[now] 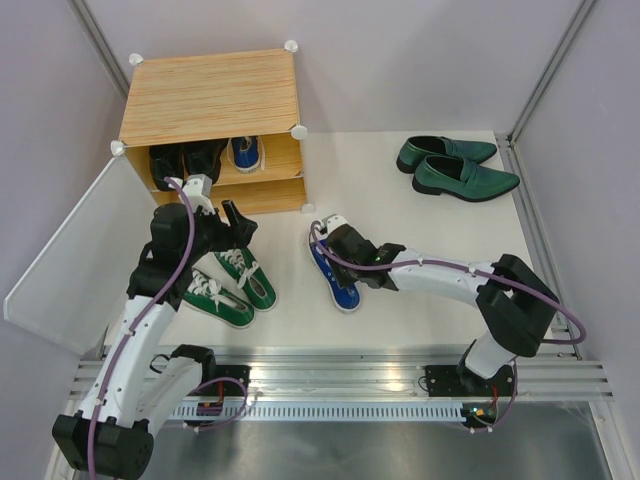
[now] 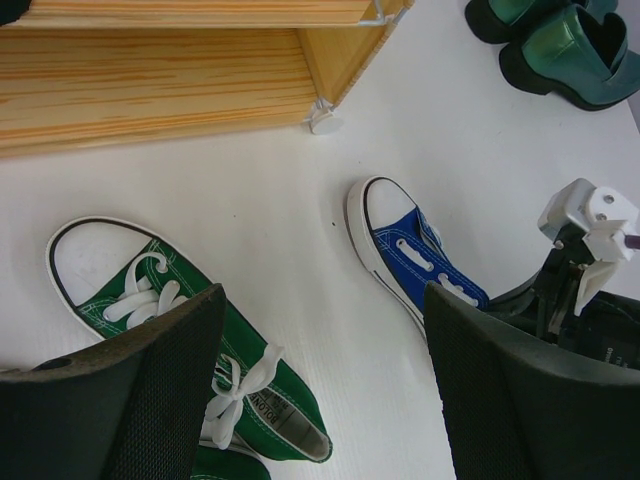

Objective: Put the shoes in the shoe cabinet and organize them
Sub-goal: Pick up the shoe from the center of the board, then place the shoe in the shoe cabinet.

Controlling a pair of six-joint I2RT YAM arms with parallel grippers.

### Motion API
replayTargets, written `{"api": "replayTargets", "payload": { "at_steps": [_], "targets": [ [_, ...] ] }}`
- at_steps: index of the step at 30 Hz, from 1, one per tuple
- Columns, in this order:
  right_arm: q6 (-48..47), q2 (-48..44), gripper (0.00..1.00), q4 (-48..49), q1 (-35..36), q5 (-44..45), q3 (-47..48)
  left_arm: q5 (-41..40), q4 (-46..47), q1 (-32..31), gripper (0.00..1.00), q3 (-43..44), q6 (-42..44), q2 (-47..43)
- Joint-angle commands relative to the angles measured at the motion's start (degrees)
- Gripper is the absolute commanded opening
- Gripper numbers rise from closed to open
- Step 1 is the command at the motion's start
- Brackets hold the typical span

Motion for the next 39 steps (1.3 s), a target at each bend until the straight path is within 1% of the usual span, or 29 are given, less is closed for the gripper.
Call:
{"api": "replayTargets", "payload": {
  "at_steps": [1, 3, 8, 11, 17, 22, 29, 39],
  "targets": [
    [-1.43, -4.92, 0.01, 1.36, -0.48, 0.24, 3.8, 0.36, 2.53, -0.35, 0.82, 0.04, -1.09, -1.12],
    [-1.69, -5.8, 0.01, 1.1, -0.39, -0.46, 4.59, 0.36, 2.53, -0.35, 0.82, 0.04, -1.09, -1.3],
    [-1.87, -7.2, 0.01, 0.75, -0.22, -5.64, 5.74, -0.16, 2.44, -0.35, 0.82, 0.04, -1.01, -1.65],
    [-2.13, -8.69, 0.01, 0.49, 0.31, -6.88, 6.53, -0.69, 2.44, -0.35, 0.82, -0.05, -1.01, -2.0],
    [-3.62, -11.69, 0.01, -1.27, 0.66, -6.45, 9.16, -1.92, 2.44, -0.35, 0.82, 0.04, -0.92, -3.14],
    [-4.59, -12.39, 0.01, -2.15, 0.66, -6.09, 13.47, -3.41, 2.35, -0.35, 0.82, 0.13, -0.92, -4.1],
    [-4.33, -9.58, 0.01, -2.15, 0.66, -3.02, 21.2, -5.26, 1.83, -0.35, 0.82, 0.04, -0.74, -4.99],
    [-3.36, -2.46, 0.01, -2.06, 0.66, -1.26, 33.06, -4.21, 1.83, -0.52, 0.81, 0.13, -0.65, -4.72]
  ]
}}
